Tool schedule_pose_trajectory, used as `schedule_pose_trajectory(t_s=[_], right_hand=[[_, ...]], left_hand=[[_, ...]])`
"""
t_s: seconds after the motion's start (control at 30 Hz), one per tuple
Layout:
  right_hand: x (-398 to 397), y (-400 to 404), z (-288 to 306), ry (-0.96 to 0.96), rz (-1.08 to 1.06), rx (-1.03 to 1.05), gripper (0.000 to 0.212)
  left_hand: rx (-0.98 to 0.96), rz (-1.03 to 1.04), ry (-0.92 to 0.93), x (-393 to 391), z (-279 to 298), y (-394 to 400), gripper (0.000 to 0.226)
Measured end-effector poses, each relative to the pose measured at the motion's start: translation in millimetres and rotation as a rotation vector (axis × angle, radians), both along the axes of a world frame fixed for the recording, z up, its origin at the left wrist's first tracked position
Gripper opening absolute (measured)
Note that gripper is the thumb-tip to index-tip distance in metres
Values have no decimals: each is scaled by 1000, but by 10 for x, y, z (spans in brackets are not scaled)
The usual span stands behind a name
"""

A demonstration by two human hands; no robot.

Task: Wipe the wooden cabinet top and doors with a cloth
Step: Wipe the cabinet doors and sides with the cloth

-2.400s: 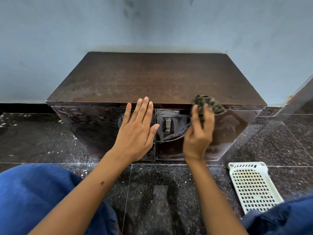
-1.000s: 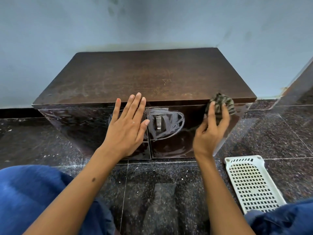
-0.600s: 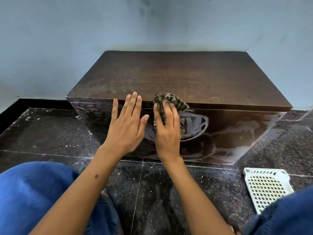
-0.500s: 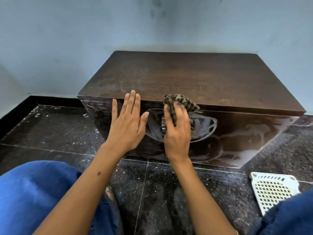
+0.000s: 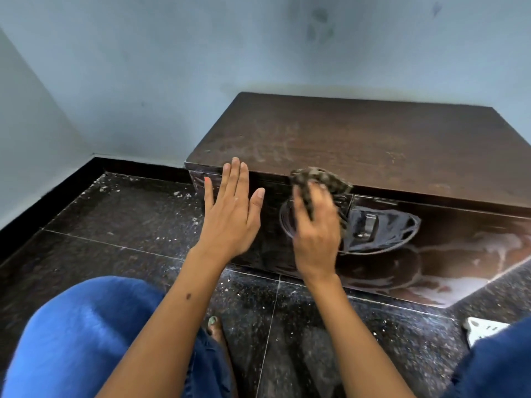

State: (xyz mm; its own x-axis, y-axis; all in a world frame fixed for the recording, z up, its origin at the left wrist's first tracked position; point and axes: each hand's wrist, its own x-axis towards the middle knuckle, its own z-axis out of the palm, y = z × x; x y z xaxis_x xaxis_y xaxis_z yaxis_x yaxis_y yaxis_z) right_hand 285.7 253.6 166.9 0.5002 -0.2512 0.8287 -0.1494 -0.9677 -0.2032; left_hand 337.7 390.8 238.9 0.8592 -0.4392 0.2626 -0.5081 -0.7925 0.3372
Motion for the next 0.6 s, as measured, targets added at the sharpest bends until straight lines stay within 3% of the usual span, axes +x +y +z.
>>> schedule_pose_trajectory(t_s=[0.13, 0.43, 0.6], right_hand=[[-119, -171, -77, -122, -158, 150, 49], [411, 535, 138, 60, 135, -83, 43], [248, 329, 2, -29, 5, 2, 45]], left_hand=[[-57, 36, 45, 99, 4, 87, 62], [-61, 82, 122, 325, 43, 208, 63], [-174, 148, 229, 391, 76, 291, 63]])
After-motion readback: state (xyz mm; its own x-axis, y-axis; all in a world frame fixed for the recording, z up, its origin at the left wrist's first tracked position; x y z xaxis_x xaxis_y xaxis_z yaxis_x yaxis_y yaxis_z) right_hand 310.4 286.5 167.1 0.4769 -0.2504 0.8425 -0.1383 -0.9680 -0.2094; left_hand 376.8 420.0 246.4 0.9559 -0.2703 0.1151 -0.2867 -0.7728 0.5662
